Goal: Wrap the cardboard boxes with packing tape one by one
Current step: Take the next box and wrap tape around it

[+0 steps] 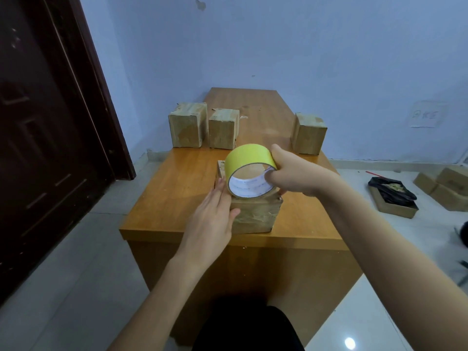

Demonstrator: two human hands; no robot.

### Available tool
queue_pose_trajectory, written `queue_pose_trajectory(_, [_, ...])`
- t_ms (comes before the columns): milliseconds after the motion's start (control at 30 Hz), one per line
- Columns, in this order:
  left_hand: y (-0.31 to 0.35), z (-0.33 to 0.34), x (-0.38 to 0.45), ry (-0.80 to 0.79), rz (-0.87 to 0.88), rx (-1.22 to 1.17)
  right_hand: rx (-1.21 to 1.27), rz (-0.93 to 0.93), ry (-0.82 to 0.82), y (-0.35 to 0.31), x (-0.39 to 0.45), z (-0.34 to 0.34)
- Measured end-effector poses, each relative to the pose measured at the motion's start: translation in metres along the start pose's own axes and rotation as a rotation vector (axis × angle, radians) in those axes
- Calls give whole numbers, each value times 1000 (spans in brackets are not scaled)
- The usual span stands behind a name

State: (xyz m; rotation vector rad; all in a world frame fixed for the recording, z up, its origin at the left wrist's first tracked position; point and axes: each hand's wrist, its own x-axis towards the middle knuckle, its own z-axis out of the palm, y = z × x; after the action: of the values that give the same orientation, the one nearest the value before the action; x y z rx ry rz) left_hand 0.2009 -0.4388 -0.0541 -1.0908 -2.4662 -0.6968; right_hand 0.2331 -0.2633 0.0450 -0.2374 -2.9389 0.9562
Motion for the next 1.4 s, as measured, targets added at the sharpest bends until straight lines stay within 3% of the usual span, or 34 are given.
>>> queue_pose_trajectory(300, [-6,-1,-6,-33,-69,-115,283,147,142,27,-6,6])
queue_pose_trajectory(500, [-1,-3,7,-54,-141,-60,260,162,154,32,-2,10])
queue_pose_trajectory(767, [11,6,10,10,-4,204,285,177,211,31,3,15])
queue_pose_trajectory(1000, [7,7,14,3,15,212,113,6,225,30,-2,18])
queue_pose_trajectory(1200, [0,4,19,-13,70,229,380,134,188,38,0,5])
queue_pose_trajectory(1333, [-7,7,27,-26,109,217,604,153,271,48,-5,15])
queue_pose_trajectory(1400, [-9,8,28,-37,114,211,590,146,299,48,-5,21])
